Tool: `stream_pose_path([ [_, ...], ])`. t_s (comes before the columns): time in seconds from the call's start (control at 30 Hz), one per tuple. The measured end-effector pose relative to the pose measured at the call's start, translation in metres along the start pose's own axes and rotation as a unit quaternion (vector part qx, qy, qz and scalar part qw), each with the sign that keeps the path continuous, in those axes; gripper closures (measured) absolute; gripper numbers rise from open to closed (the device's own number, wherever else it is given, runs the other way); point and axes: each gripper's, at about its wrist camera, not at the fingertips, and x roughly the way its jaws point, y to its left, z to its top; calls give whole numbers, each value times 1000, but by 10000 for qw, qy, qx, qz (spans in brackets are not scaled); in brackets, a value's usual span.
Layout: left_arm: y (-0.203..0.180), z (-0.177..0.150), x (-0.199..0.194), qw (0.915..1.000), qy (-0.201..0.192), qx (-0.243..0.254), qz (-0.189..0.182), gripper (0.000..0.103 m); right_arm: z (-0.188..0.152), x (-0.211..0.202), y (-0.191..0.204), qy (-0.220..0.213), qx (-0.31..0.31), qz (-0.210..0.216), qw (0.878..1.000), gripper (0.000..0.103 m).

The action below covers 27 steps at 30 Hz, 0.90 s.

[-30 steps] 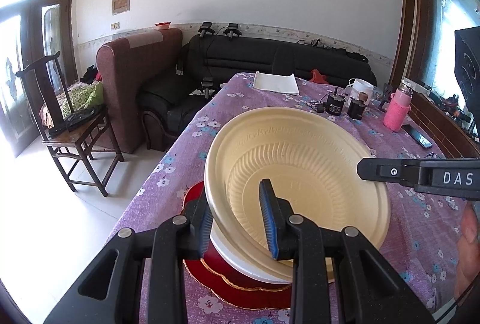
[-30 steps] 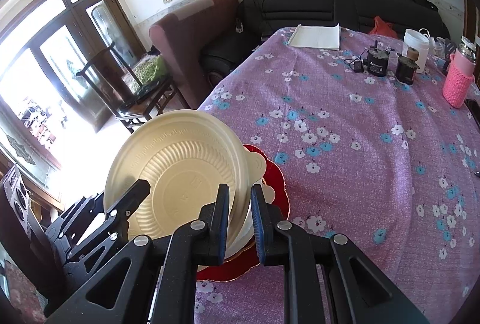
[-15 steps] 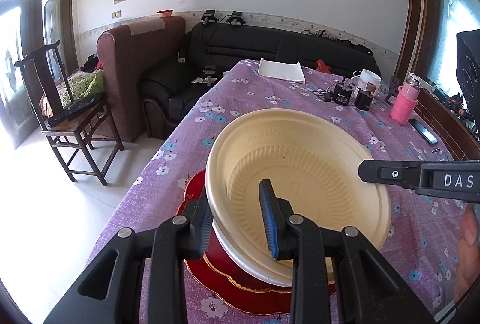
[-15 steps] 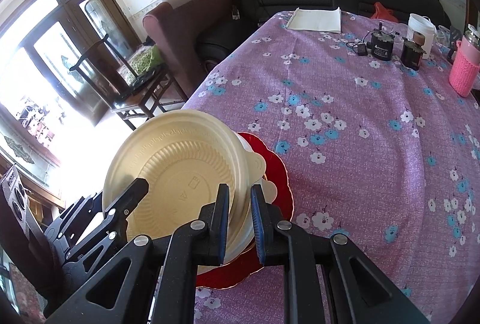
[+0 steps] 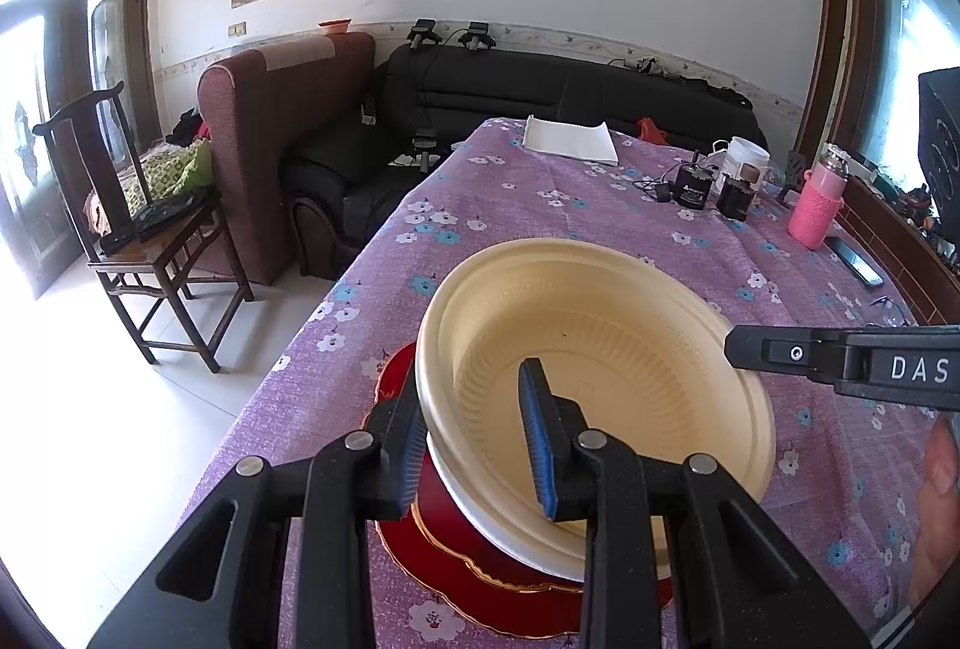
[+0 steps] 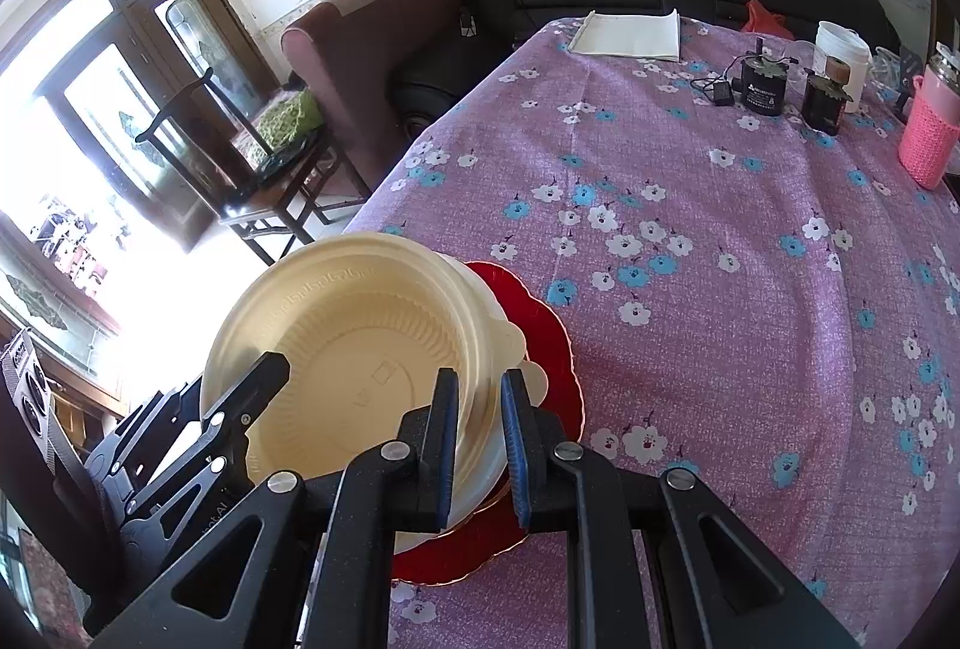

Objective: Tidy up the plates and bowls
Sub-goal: 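Lower the beige bowl into the white bowl on the stack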

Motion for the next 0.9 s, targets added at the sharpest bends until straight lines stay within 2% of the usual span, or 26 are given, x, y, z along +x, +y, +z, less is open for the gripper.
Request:
stream_pose_path([
  [0.2,8,0,0,10000,8,-69,64,70,-1,3,-1,35,15,-22,10000,86],
  [0.7,8,1,0,9999,10,-65,114,69,-3,4,-3,53,41,-29,10000,86],
  [0.9,8,-1,-2,9999,-8,-66,143,64,-4,1,-5,20,53,-17,10000,86],
])
